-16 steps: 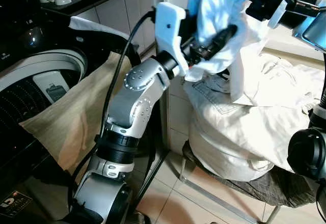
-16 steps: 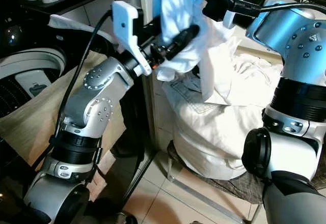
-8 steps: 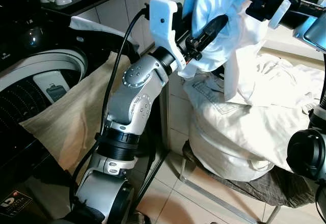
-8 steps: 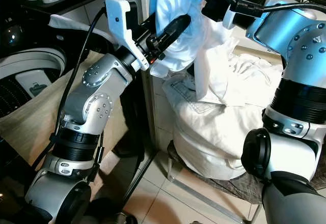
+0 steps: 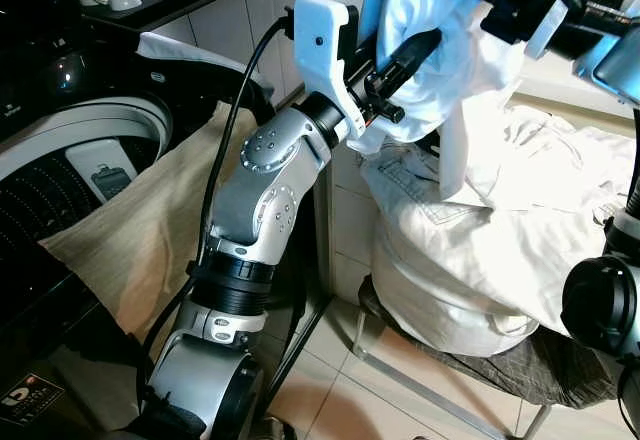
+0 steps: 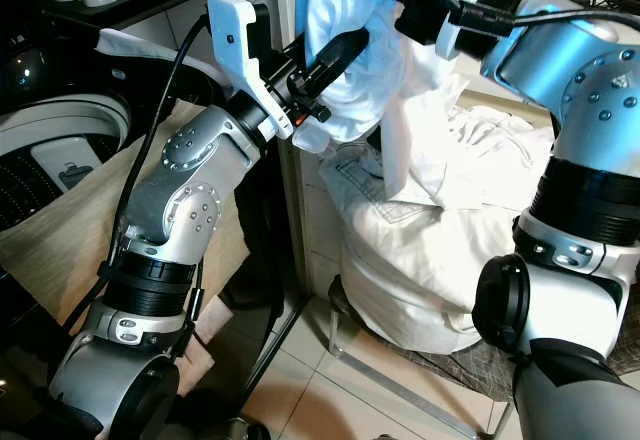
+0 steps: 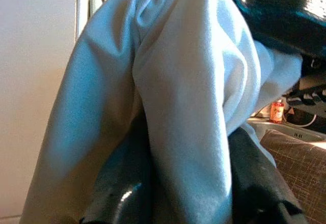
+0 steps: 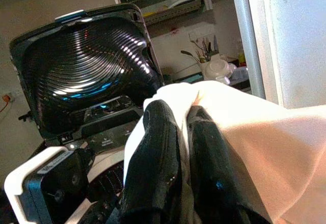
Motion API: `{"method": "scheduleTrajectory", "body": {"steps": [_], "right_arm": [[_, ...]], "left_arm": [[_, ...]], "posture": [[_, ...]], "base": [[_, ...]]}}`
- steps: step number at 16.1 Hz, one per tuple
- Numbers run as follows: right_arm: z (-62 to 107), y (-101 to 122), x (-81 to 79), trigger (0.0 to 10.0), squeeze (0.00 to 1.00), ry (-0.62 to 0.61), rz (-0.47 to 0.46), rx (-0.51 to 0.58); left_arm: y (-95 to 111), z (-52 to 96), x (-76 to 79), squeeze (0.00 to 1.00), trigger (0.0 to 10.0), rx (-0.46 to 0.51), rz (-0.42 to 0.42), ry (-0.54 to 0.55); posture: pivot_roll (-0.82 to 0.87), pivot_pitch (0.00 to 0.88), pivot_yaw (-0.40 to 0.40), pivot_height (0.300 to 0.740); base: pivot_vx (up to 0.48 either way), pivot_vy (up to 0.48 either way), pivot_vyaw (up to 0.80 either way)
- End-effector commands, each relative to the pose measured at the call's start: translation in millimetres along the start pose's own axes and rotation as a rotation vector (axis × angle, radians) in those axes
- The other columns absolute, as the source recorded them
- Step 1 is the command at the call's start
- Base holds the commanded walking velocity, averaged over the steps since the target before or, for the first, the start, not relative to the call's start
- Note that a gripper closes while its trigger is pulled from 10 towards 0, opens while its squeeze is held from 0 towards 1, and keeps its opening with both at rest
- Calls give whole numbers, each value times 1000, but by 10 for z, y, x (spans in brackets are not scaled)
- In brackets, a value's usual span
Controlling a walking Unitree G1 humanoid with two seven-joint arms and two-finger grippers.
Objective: Clothes washing
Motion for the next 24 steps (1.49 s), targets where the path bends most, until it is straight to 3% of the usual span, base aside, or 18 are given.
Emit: {"method": "scheduleTrajectory", "body": {"steps": [1,2,3,4,7,8,17,19,20,21,22,23,24], "right_arm": [[-9,10,-88,1451,0,37,22,-2],[-9,5,-89,4824,0,36,24,-3],[-9,0,-89,5804,0,34,27,-4],[-9,-7,-90,10000,0,31,29,-5],[-11,-24,-101,10000,0,37,22,-3],[-10,-22,-105,10000,1000,40,16,2],[149,53,-203,10000,1000,63,39,46],[330,155,-283,10000,1000,75,118,71],[383,175,-297,10000,0,73,147,71],[414,184,-305,10000,0,72,164,69],[502,182,-330,10000,0,67,217,47],[520,177,-338,10000,0,65,231,38],[554,149,-335,10000,0,53,247,17]], "left_arm": [[75,-18,-40,0,0,30,4,15],[72,-17,-42,0,0,27,6,17],[67,-14,-45,0,0,22,7,20],[66,-11,-50,0,0,19,1,19],[66,2,-69,0,0,19,-1,24],[68,4,-75,0,0,19,0,25],[154,21,-227,0,0,54,10,99],[317,60,-513,0,0,85,-47,199],[379,69,-610,0,0,91,-74,229],[419,75,-667,0,0,95,-92,248],[588,84,-915,0,0,86,-192,324],[654,90,-1002,0,0,82,-225,350],[951,116,-1307,0,0,71,-391,468]], "posture": [[-134,0,86,740],[-133,0,86,740],[-133,0,86,740],[-132,0,89,740],[-132,0,92,740],[-133,0,94,740],[-131,0,103,740],[-126,0,102,740],[-124,0,104,740],[-124,0,104,740],[-119,0,101,740],[-118,0,101,740],[-115,0,100,740]], "base": [[0,0,0],[0,0,0],[0,0,0],[0,0,0],[0,0,0],[0,0,0],[0,0,0],[0,0,0],[0,0,0],[0,0,0],[0,0,0],[0,0,0],[0,0,0]]}}
Point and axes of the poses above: a point about 5 cm out from each wrist's last joint towards the gripper, its own z axis pointing back from the gripper into the wrist, its own y axis along the axis of the wrist's last joint, x = y × z, the point moved 1 cm from there along -z, pointing out of the wrist towards the gripper, and after that the axes turned 7 degrees about -z, right-handed, at the moved point
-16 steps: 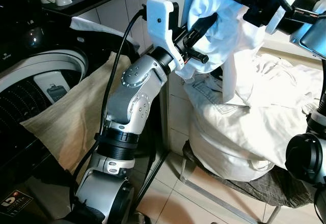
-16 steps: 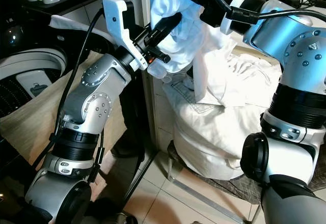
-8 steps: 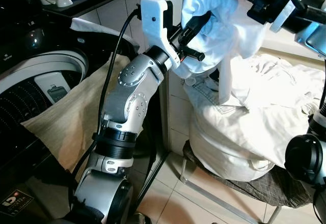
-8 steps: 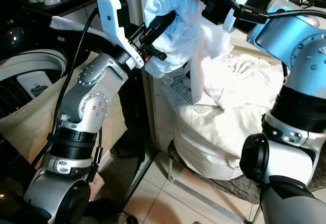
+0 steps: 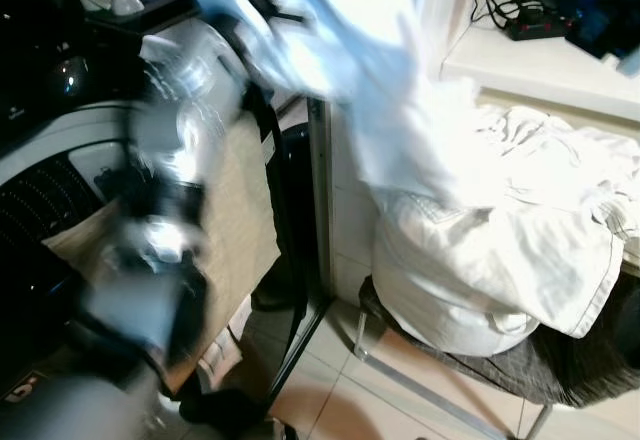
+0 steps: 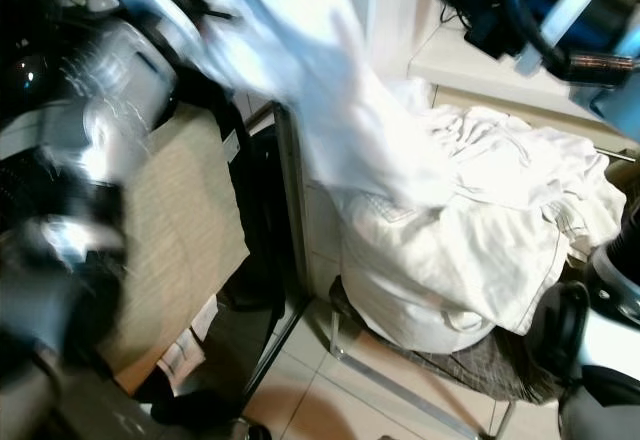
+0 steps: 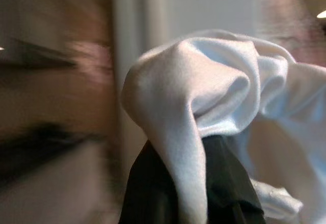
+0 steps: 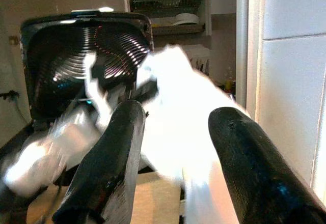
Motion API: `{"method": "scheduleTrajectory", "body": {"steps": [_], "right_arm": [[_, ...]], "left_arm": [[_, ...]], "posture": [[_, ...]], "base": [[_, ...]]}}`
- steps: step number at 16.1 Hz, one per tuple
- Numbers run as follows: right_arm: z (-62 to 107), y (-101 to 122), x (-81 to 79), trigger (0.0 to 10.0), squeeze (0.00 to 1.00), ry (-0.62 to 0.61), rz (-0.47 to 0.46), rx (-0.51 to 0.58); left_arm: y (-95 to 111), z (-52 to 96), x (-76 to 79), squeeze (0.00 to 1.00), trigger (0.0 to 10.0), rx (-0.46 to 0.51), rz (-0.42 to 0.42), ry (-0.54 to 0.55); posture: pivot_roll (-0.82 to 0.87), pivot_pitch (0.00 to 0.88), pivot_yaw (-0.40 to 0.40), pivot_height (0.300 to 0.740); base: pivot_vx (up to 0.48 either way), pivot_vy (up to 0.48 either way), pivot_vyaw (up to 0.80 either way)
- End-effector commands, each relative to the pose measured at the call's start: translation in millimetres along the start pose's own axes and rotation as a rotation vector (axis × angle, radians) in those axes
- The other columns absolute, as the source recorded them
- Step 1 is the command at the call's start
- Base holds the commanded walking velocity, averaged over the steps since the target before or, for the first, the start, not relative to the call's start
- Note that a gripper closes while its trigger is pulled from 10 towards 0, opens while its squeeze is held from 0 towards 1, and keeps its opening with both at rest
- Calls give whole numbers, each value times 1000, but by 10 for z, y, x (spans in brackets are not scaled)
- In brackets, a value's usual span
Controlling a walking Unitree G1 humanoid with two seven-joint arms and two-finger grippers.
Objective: Clothes washing
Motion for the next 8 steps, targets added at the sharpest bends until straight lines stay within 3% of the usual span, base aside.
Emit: {"method": "scheduleTrajectory", "body": {"steps": [1,2,3,4,5,6,8], "right_arm": [[8,-17,-46,10000,0,13,17,-26],[38,-52,-18,10000,0,-26,25,-47],[45,-63,-8,10000,0,-38,29,-54],[55,-110,36,10000,0,-81,39,-69],[54,-156,67,10000,0,-105,42,-78],[46,-193,81,10000,0,-110,38,-83],[49,-248,92,10000,0,-114,32,-97]], "left_arm": [[260,-52,-255,0,0,68,-106,102],[805,-109,-698,0,0,115,-447,311],[985,-98,-809,0,0,138,-543,376],[1511,-32,-978,0,0,252,-796,567],[1716,-9,-999,0,0,296,-945,627],[1611,-48,-976,0,0,253,-965,585],[1261,-90,-962,0,0,146,-876,512]], "posture": [[-115,0,100,740],[-115,0,100,740],[-114,0,108,740],[-116,0,117,740],[-118,0,121,740],[-119,0,123,740],[-127,0,122,740]], "base": [[0,0,0],[0,0,0],[0,0,0],[0,0,0],[0,0,0],[0,0,0],[0,0,0]]}}
Point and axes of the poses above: a point about 5 cm out from each wrist's last joint towards the gripper, its own z axis pointing back from the gripper into the wrist, its own y axis along the axis of the wrist's last joint, x = y × z, the point moved 1 cm from there along -z, pointing out of the wrist towards the gripper, and after that the axes turned 7 degrees about -z, right-handed, at the moved point
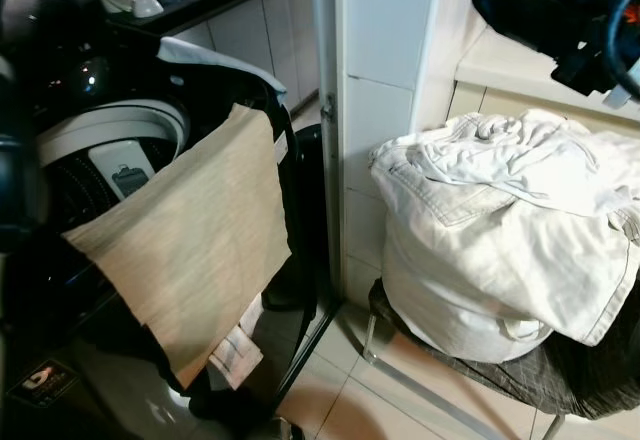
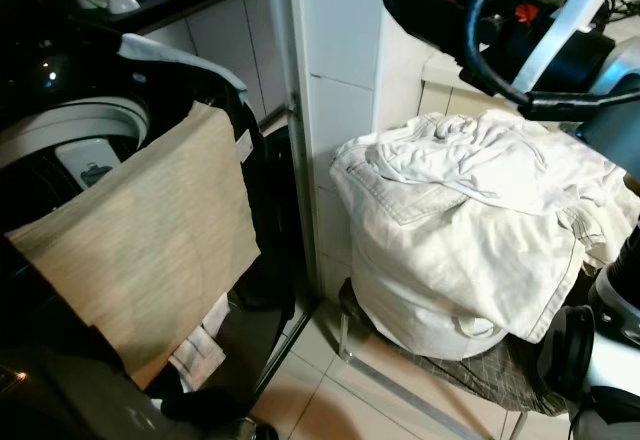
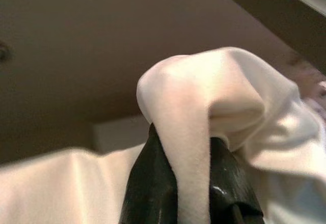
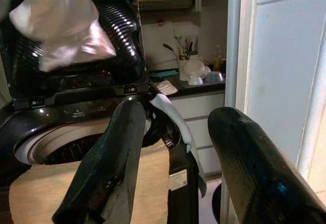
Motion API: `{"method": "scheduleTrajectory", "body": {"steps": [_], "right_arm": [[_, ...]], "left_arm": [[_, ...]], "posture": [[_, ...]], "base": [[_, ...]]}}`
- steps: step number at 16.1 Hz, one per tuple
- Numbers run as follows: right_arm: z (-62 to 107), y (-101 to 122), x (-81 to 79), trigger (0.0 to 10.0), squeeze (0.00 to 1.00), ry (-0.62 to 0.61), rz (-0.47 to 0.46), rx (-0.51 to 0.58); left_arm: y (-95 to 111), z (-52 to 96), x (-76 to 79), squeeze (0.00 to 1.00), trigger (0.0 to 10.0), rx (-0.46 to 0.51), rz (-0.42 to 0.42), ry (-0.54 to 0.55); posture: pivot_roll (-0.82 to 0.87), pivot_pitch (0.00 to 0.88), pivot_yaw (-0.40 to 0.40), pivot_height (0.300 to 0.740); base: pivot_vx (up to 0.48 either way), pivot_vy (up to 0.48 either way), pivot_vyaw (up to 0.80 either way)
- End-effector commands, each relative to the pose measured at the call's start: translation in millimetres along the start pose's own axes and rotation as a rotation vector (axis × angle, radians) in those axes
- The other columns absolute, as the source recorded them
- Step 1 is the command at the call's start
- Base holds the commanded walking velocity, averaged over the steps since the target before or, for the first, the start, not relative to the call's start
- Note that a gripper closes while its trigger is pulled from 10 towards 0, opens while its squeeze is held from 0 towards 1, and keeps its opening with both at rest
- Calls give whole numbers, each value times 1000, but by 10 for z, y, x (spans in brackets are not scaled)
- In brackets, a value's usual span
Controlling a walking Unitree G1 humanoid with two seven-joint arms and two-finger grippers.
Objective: Clothes washing
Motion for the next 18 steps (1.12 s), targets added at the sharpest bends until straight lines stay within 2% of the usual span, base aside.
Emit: {"method": "scheduleTrajectory", "body": {"steps": [1,2,3,4,5,6,8,9,10,12,13,14,18], "right_arm": [[-21,-113,-17,10000,0,0,-1,-34],[-37,-187,-31,10000,0,2,-8,-57],[-66,-261,-57,10000,0,1,-18,-79],[-113,-389,-96,10000,0,-4,-42,-113],[-131,-461,-108,10000,0,-13,-51,-136],[-144,-595,-138,10000,0,-22,-46,-184],[-137,-744,-219,10000,0,9,-35,-245],[-121,-857,-308,10000,0,54,-23,-292],[-118,-898,-345,10000,0,74,-28,-305],[-135,-1002,-429,10000,0,104,-48,-328],[-157,-1046,-457,10000,0,110,-54,-337],[-166,-1056,-466,10000,0,112,-57,-338],[-222,-1085,-536,10000,0,139,-56,-325]], "left_arm": [[-508,285,454,0,0,-235,95,-190],[-727,456,633,0,0,-358,187,-243],[-938,653,789,0,2157,-482,257,-278],[-1273,1036,1009,0,10000,-707,336,-311],[-1396,1219,1099,0,10000,-786,346,-340],[-1551,1476,1201,0,10000,-901,365,-363],[-1681,1685,1237,0,10000,-983,333,-364],[-1796,1846,1215,0,10000,-1091,360,-306],[-1853,1913,1181,0,10000,-1137,314,-295],[-1930,2017,1143,0,10000,-1206,357,-279],[-1954,2013,1098,1000,10000,-1209,382,-249],[-1964,2006,1073,1000,10000,-1205,367,-242],[-1935,1766,852,1000,10000,-1102,292,-106]], "posture": [[-129,0,121,740],[-129,0,120,740],[-133,0,120,740],[-137,0,120,740],[-138,0,121,740],[-145,0,122,740],[-153,0,127,740],[-155,0,127,740],[-155,0,127,740],[-151,0,126,740],[-148,0,123,740],[-147,0,122,740],[-140,0,115,740]], "base": [[0,0,0],[0,0,0],[0,0,0],[0,0,0],[0,0,0],[0,0,0],[0,0,0],[0,0,0],[0,0,0],[0,0,0],[0,0,0],[0,0,0],[0,0,0]]}}
Point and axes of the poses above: a point about 5 cm out from each wrist's last joint towards the gripper, its own z axis pointing back from the gripper into the wrist, its own y axis along the axis of the wrist's last joint, x = y × z, the point moved 1 cm from there along -z, pointing out of the wrist towards the gripper, and after that the axes turned 7 degrees about -z, right-handed, at the moved point
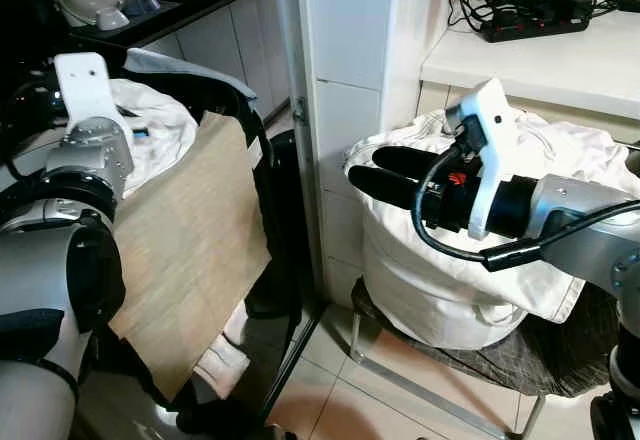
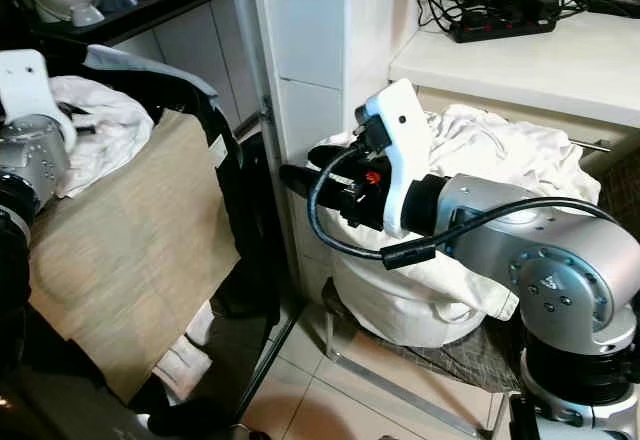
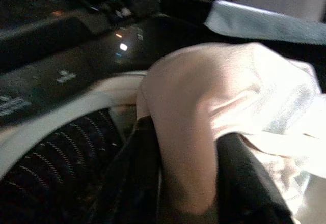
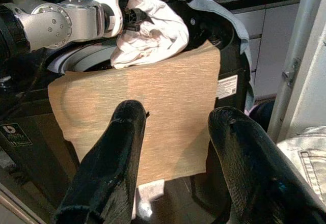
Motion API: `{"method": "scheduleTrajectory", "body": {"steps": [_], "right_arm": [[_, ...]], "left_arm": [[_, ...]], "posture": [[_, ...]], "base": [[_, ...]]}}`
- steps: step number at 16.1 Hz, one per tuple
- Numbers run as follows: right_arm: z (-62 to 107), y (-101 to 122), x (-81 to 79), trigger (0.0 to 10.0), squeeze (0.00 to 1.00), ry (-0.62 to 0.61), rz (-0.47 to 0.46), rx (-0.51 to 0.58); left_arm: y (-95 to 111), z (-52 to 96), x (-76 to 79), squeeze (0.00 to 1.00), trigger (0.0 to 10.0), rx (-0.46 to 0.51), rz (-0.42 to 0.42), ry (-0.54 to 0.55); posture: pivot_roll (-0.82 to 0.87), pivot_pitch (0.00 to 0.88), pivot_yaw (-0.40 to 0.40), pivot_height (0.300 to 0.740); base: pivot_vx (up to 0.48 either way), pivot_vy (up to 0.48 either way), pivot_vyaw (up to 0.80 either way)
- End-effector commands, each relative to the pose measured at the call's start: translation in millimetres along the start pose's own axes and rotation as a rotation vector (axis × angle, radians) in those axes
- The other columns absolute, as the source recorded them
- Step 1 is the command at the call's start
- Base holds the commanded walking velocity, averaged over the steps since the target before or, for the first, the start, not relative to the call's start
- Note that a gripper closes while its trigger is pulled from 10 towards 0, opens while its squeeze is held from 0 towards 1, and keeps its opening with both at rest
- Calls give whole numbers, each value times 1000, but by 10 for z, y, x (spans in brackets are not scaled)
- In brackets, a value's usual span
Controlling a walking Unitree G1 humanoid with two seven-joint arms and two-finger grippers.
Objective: Clothes washing
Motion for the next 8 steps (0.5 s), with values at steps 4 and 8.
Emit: {"method": "scheduleTrajectory", "body": {"steps": [4,8], "right_arm": [[-25,52,-12,10000,0,-7,20,21],[-30,37,4,10000,0,-26,18,19]], "left_arm": [[326,11,-138,1000,10000,106,-9,62],[255,2,-145,1000,10000,68,-55,59]], "posture": [[-138,0,115,740],[-140,0,118,740]], "base": [[0,0,0],[0,0,0]]}}
Point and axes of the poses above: a point about 5 cm out from each wrist's last joint towards the gripper, its own z axis pointing back from the gripper into the wrist, its own y axis along the axis of the wrist's last joint, x = y × z, the point moved 1 cm from there along -z, pointing out of the wrist towards the gripper, and after that the axes turned 7 degrees about -z, right-handed, at the moved point
